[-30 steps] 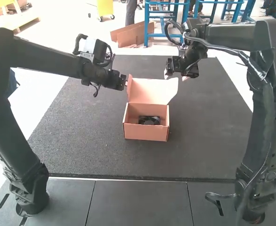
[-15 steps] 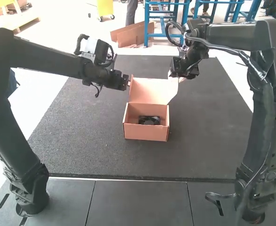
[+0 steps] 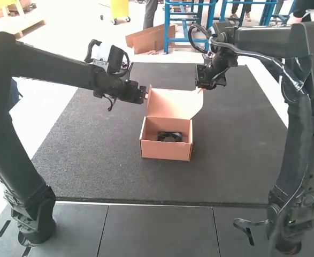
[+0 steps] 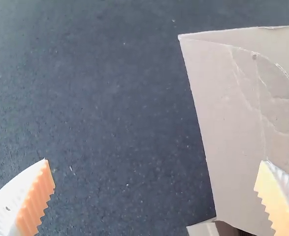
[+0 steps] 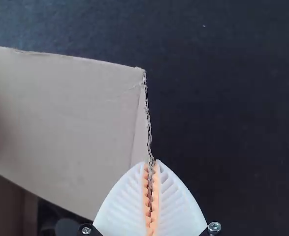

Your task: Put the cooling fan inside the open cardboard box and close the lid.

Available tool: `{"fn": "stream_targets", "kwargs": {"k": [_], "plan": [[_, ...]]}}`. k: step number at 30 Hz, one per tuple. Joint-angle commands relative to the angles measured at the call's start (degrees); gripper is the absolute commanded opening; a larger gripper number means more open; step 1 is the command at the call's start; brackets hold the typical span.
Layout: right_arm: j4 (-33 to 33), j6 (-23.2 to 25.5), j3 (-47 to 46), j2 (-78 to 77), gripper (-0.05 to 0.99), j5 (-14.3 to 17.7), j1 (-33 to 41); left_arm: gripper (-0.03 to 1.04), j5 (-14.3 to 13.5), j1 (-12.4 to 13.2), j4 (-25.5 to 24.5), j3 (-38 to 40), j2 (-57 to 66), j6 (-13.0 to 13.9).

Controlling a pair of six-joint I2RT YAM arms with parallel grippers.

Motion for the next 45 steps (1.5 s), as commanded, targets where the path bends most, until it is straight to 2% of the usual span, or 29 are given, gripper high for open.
{"fn": "stream_targets", "kwargs": {"k": [1,12,21,33,39,45], "plan": [[-0.5,0.3,1.9,0.1,0.00,-0.4,-0.6,0.97,1.0,-0.4,0.3,2.3,0.0,-0.5],[-9.8,0.3,3.6,-1.1,0.00,-2.4,-0.1,0.97,0.9,-0.5,-0.4,3.1,-0.6,-0.5],[-12.0,1.4,3.1,-3.7,0.00,-3.5,3.0,0.97,0.9,-0.5,-2.0,3.0,-2.5,-0.5],[-14.6,3.0,-0.3,-7.3,0.00,-3.5,6.5,0.97,1.0,-0.5,-5.2,1.7,-6.0,-0.3],[-14.9,3.7,-3.8,-10.1,0.00,-3.6,7.2,0.97,1.0,-1.4,-5.9,-0.5,-8.4,-0.2],[-14.7,4.3,-5.9,-11.5,0.00,-4.8,7.4,0.97,2.5,-2.2,-5.9,-3.1,-10.4,-0.4]]}}
